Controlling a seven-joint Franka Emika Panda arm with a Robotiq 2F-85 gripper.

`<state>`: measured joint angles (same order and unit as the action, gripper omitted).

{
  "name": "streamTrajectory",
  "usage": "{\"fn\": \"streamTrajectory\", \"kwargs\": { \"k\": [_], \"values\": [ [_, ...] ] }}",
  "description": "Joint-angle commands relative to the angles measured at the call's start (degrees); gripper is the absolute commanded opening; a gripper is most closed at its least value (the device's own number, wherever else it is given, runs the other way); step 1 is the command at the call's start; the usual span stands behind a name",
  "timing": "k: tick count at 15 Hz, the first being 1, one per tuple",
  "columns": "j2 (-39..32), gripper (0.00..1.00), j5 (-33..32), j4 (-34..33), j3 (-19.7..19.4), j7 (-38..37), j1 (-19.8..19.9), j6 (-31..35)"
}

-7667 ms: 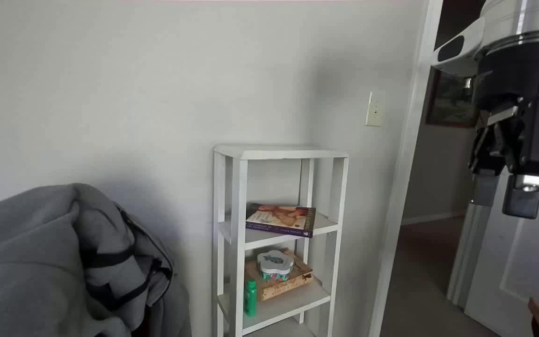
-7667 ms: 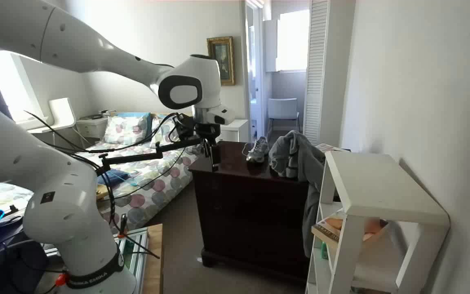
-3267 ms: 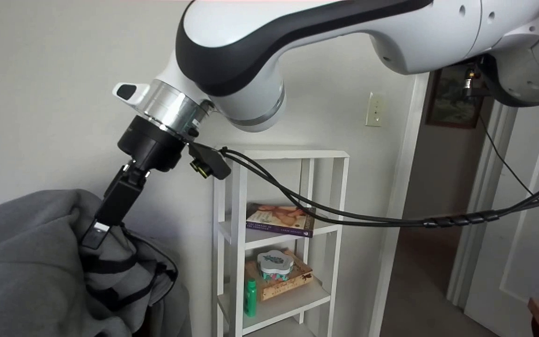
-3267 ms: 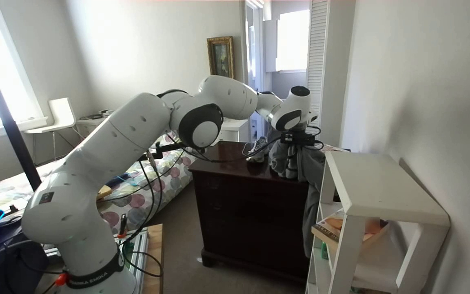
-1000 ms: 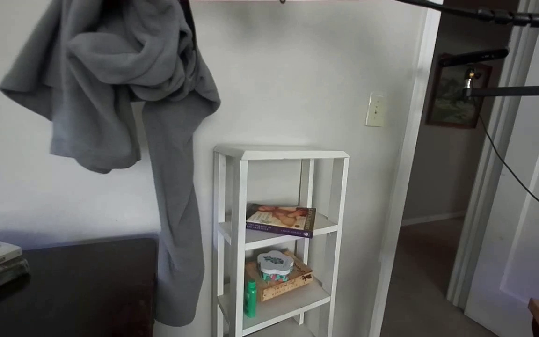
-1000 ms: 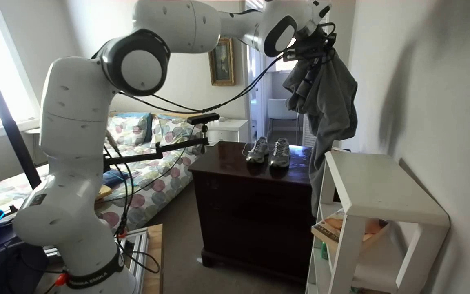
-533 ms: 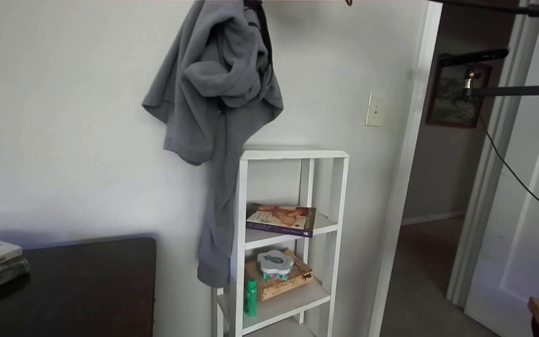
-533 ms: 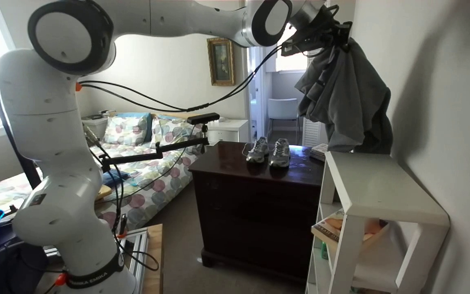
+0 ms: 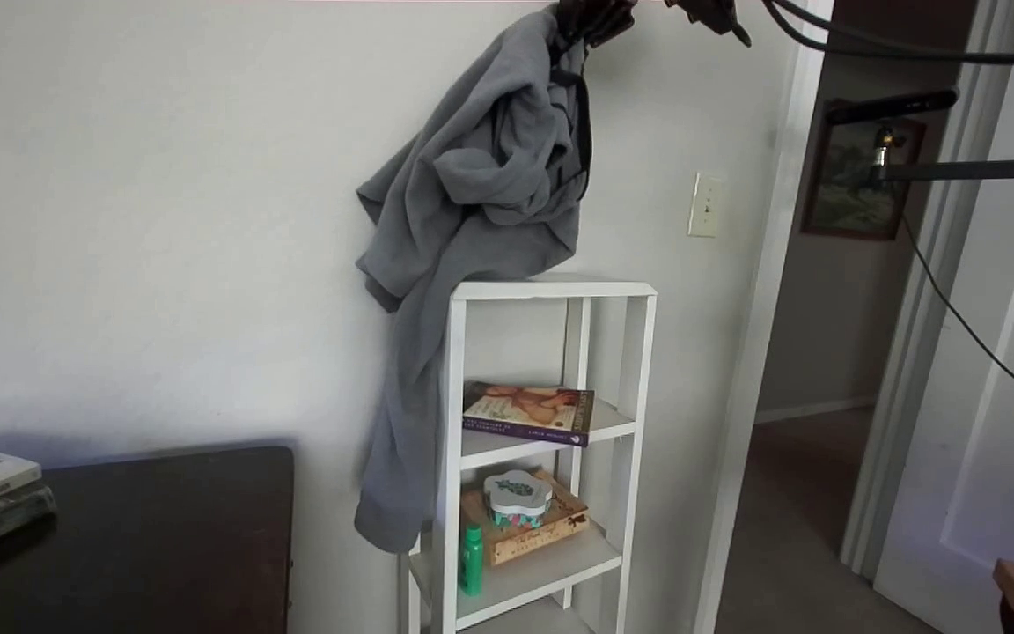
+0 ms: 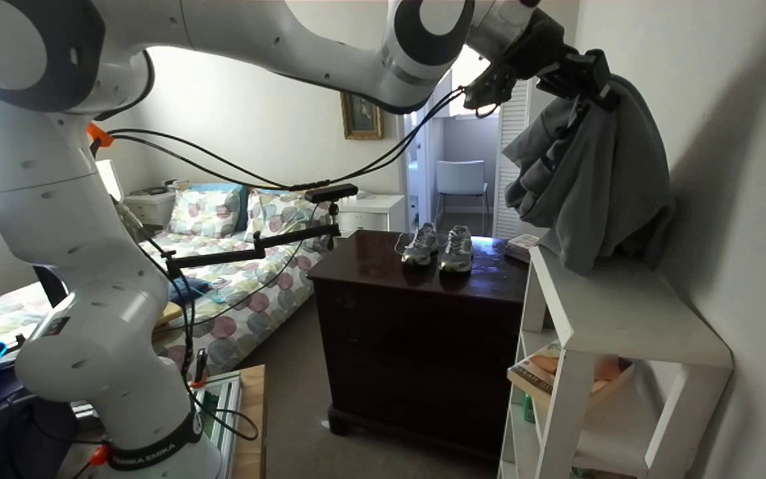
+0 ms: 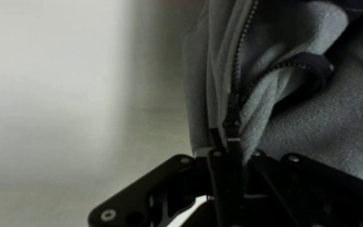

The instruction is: Pick up the cloth and put it on top of the cabinet

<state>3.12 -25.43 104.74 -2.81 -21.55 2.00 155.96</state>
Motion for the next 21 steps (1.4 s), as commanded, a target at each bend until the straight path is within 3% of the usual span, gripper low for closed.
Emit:
{"fn": "streamTrajectory", "kwargs": {
  "k": [1,4,7,8,10,16,17,21],
  "values": [
    [3.75,0.02,-8.34,4.99,0.05,-14.31,1.87,-3.16],
    [4.95,0.02,-17.96,6.03,0.71,-26.46,3.49,-10.28],
    [5.08,0.02,-23.28,6.21,1.90,-32.35,3.65,-21.03],
    [2.96,0.08,-19.65,4.55,0.67,-28.24,3.15,-16.17],
    [3.11,0.08,-20.80,4.64,1.10,-30.02,2.98,-19.79],
    [3.14,0.08,-20.85,4.64,1.18,-30.22,3.06,-20.12],
    [3.14,0.02,-20.85,4.64,1.18,-30.22,3.06,-20.12],
    [2.06,0.02,-21.04,4.33,-0.37,-32.14,4.41,-20.75]
  ]
}}
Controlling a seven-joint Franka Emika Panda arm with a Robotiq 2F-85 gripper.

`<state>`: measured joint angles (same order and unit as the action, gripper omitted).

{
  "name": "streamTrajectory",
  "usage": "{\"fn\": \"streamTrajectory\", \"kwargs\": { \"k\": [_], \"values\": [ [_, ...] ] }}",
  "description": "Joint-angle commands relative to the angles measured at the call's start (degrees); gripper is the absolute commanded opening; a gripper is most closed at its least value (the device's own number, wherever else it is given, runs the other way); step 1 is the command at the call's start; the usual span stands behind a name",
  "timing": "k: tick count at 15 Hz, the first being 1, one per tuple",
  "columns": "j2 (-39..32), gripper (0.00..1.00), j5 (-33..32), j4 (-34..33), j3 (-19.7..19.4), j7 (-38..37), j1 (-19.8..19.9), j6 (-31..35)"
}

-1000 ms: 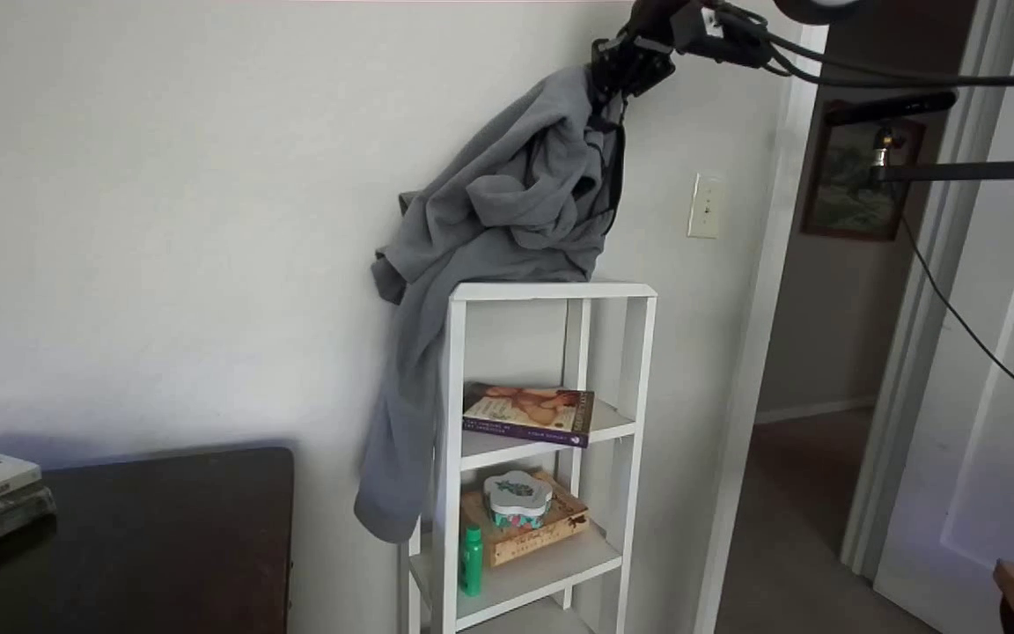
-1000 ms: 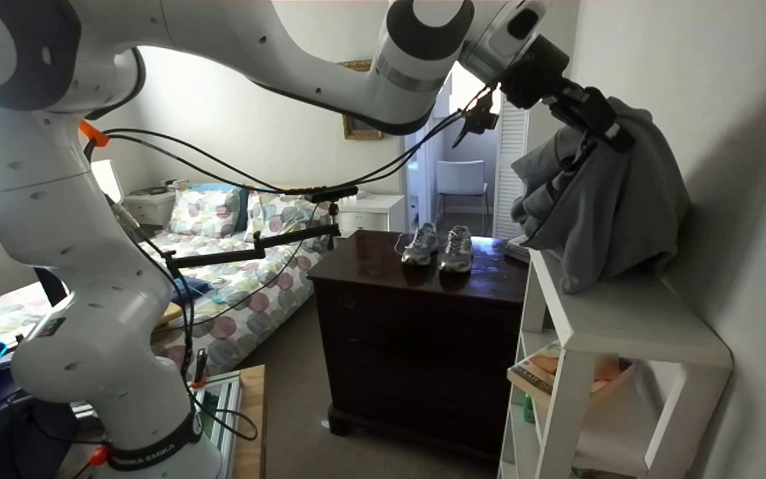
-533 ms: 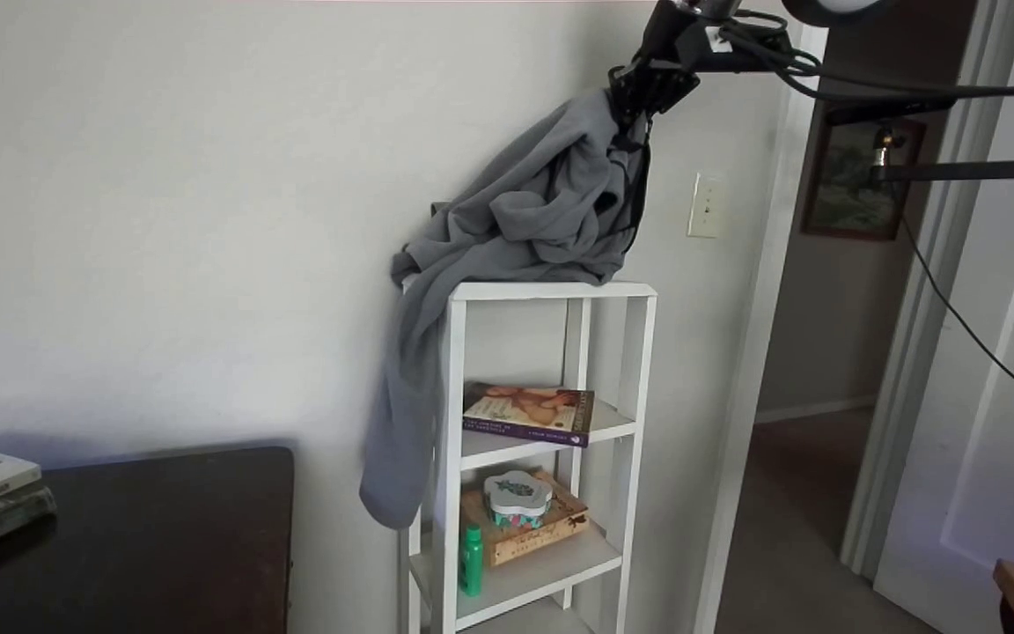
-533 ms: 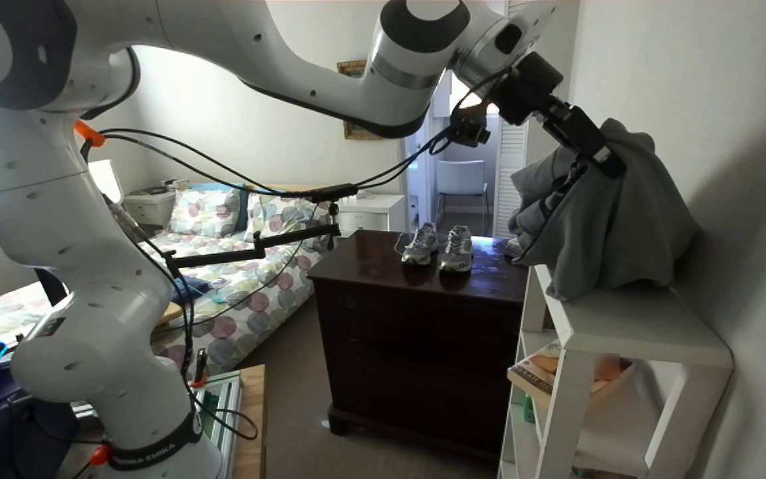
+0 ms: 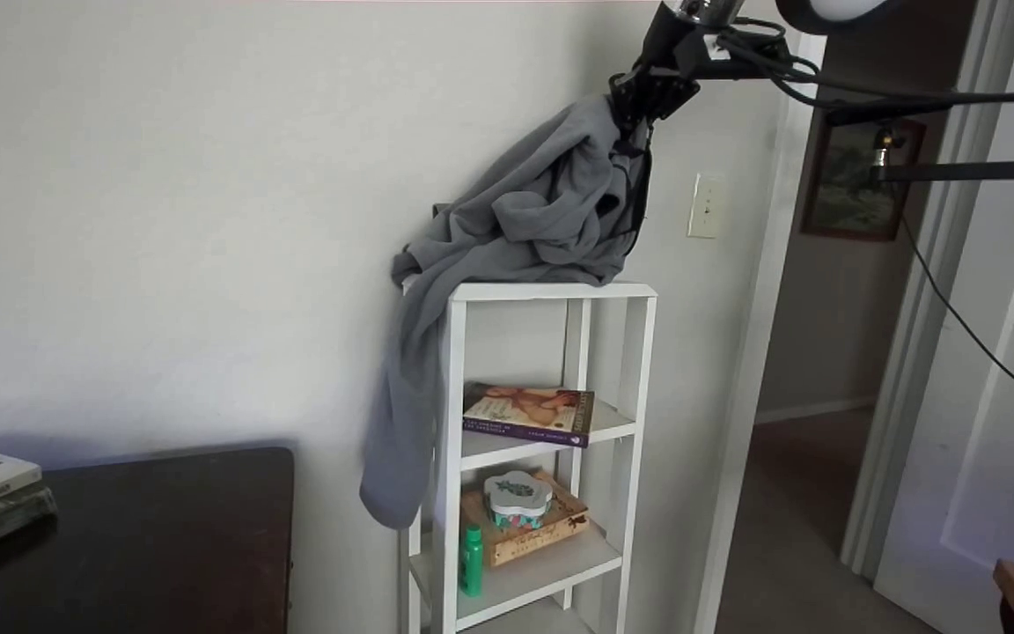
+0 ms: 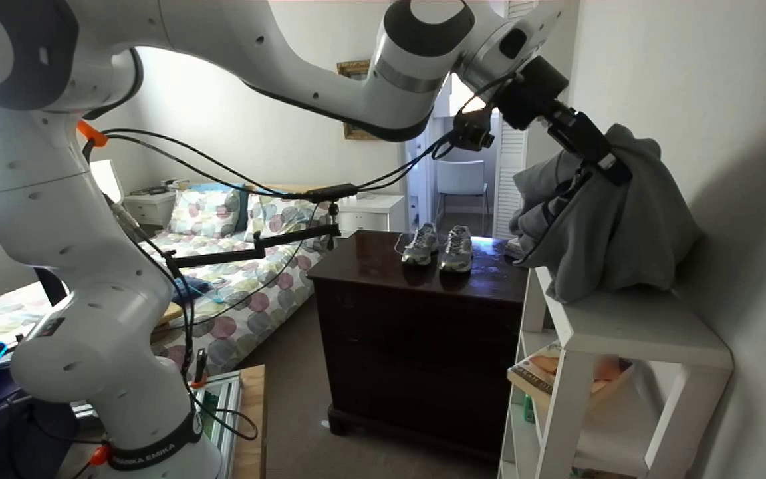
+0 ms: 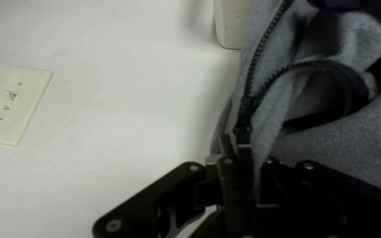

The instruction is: Pick up the cloth and put it on top of the cabinet

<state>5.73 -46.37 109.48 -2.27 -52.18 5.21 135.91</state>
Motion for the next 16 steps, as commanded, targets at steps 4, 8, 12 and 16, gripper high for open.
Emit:
{"fn": "streamTrajectory", "kwargs": {
  "k": [4,8,12,16],
  "values": [
    [-1.47,0.02,-0.26,0.29,-3.35,-4.49,3.20,-1.46],
    [-2.62,0.02,0.09,1.23,-5.21,-6.90,4.35,-4.21],
    [-3.87,0.02,0.03,2.19,-5.50,-7.41,4.19,-10.51],
    [-5.41,0.02,0.61,2.90,-5.62,-8.98,3.85,-12.99]
  ]
}}
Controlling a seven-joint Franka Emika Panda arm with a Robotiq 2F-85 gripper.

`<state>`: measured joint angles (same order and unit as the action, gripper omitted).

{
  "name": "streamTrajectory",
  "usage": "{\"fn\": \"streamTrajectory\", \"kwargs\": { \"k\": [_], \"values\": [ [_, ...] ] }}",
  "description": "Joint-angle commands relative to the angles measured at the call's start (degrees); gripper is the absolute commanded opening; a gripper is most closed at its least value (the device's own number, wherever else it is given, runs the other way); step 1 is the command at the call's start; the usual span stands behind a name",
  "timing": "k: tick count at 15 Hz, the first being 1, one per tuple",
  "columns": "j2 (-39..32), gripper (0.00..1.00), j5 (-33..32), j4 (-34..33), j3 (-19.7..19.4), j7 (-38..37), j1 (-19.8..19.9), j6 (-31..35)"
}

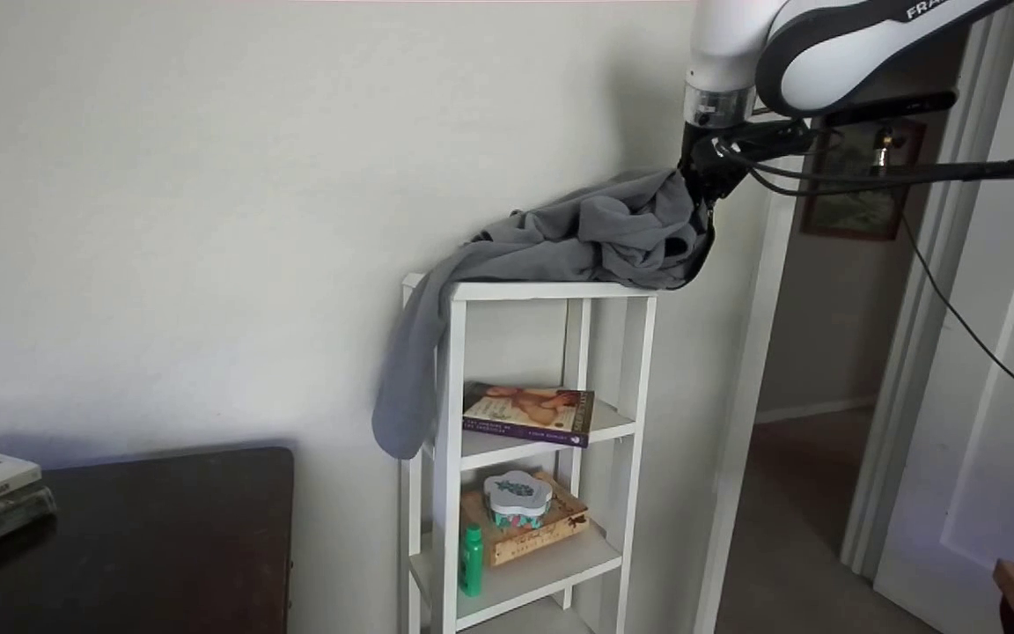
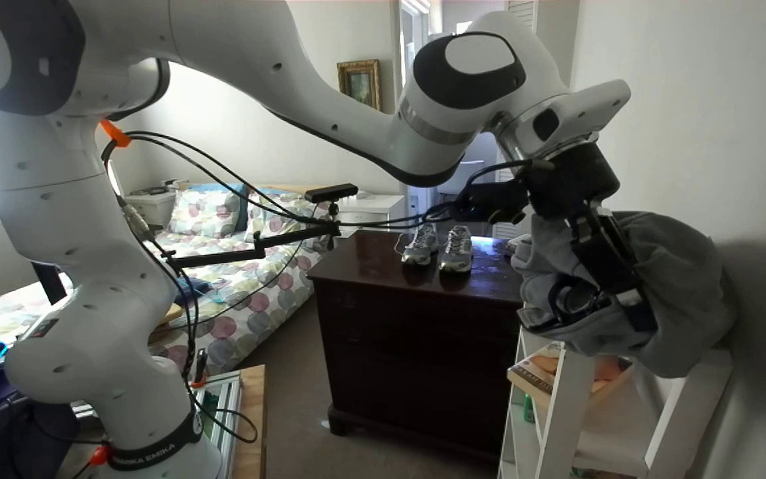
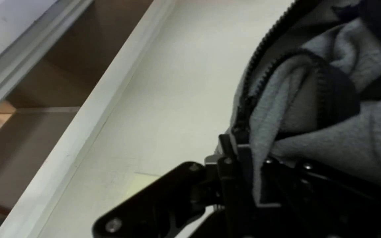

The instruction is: Pick up the cloth and put it on top of the cabinet

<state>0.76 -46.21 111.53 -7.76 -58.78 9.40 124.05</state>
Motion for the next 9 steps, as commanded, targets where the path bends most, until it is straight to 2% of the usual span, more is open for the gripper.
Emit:
{"fn": "streamTrajectory", "kwargs": {
  "k": [1,5,9],
  "values": [
    [-0.91,0.02,0.21,1.06,-0.22,-3.44,-0.33,-0.13],
    [-2.63,0.02,0.96,1.02,-0.31,-6.46,-0.45,4.95],
    [-4.64,0.02,2.13,-0.63,-0.19,-9.18,-0.74,13.32]
  ]
}}
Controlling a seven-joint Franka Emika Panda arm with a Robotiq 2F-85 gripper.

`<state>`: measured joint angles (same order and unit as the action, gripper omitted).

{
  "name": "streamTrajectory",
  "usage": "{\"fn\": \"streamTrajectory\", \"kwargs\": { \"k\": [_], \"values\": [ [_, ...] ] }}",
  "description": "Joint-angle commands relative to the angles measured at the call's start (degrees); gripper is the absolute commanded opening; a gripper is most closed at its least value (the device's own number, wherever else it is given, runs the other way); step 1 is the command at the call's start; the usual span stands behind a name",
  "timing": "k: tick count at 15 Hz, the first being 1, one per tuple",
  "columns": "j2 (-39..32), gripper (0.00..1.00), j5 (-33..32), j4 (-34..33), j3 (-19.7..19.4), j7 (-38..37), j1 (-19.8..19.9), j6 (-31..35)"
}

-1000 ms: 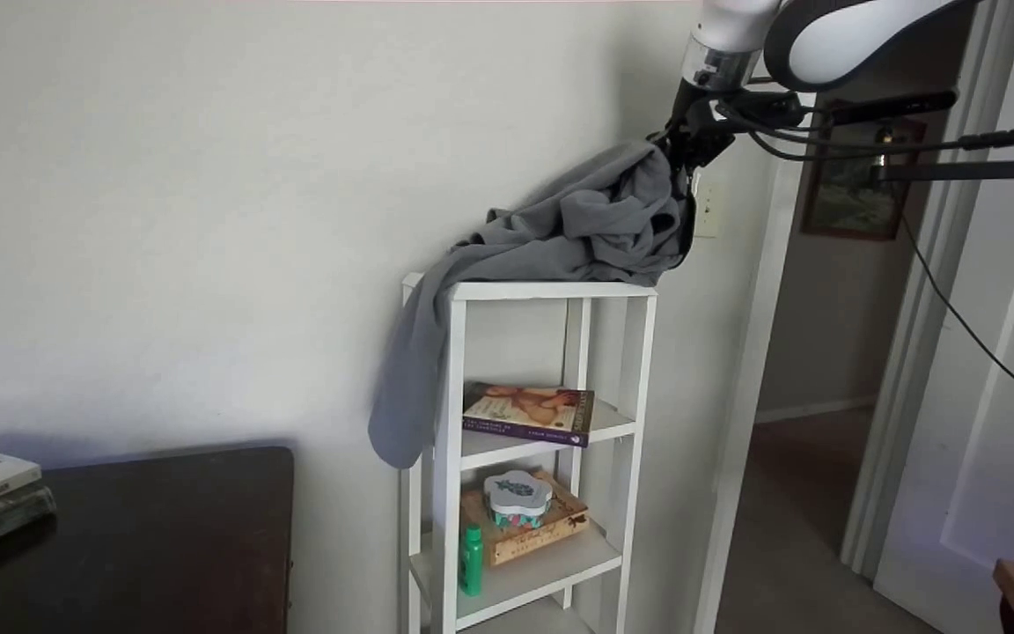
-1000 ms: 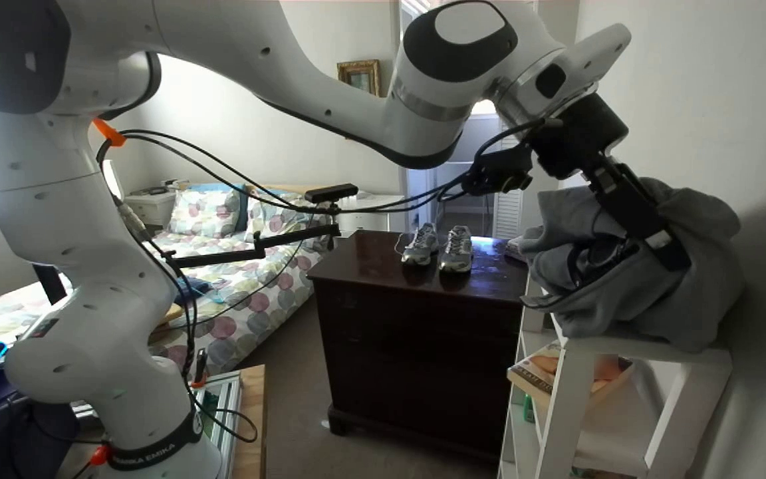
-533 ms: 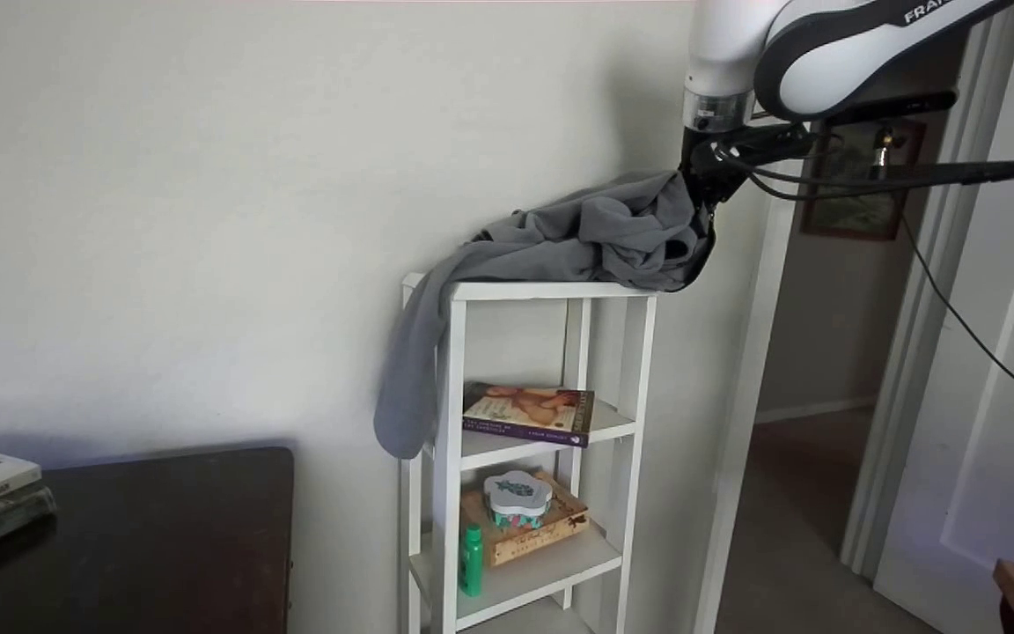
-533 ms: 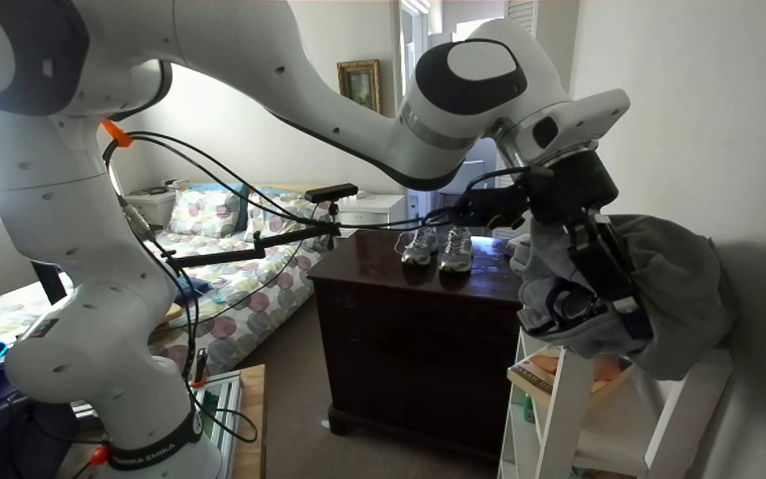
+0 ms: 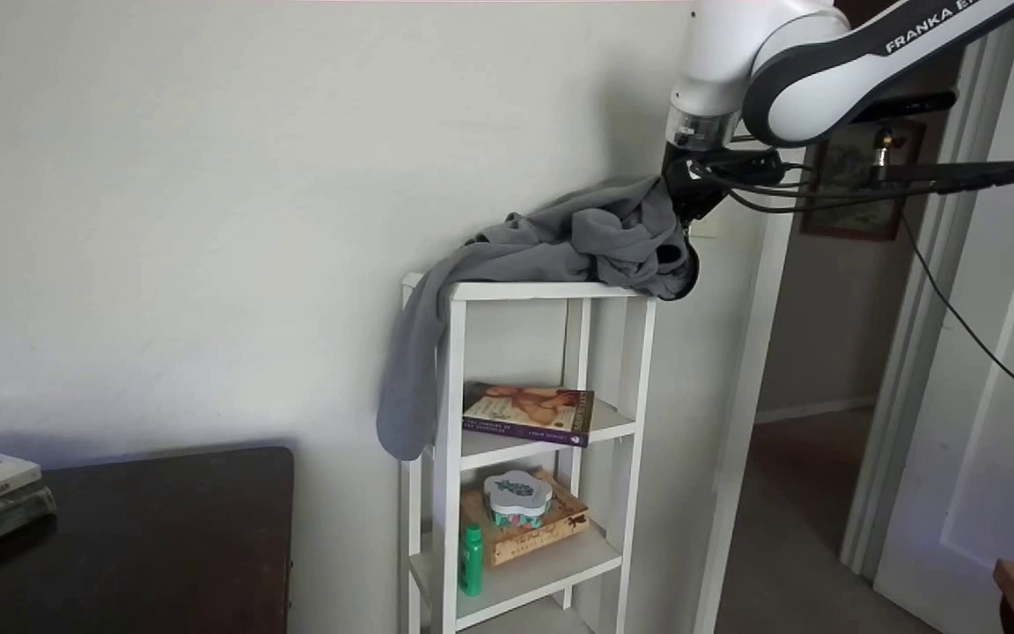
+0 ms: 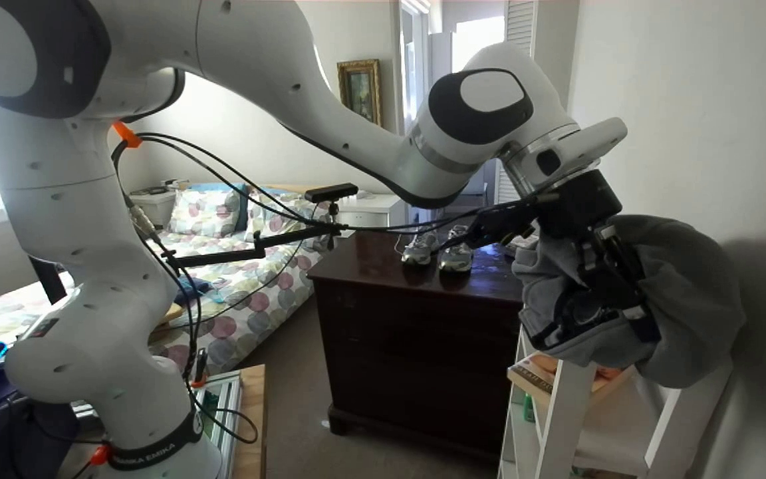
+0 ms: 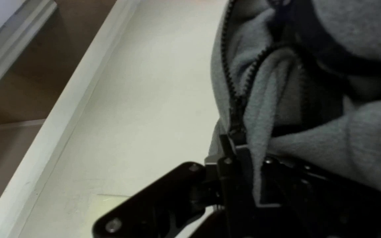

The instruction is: Pick up the cloth and put it on top of the cabinet

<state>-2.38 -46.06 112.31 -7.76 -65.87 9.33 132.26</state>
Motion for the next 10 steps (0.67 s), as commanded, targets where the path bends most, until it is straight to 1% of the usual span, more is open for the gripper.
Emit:
{"fn": "streamTrajectory", "kwargs": {
  "k": [1,3,6,10],
  "values": [
    [-2.00,0.02,3.11,-1.76,-0.12,-2.11,-0.75,7.01],
    [-2.66,0.02,4.85,-2.03,-0.12,-2.27,-0.92,10.62],
    [-3.71,0.02,9.77,-1.97,-0.03,-0.74,-1.29,14.72],
    [-4.63,0.02,13.25,-1.55,-0.24,1.33,-1.97,17.05]
  ]
}}
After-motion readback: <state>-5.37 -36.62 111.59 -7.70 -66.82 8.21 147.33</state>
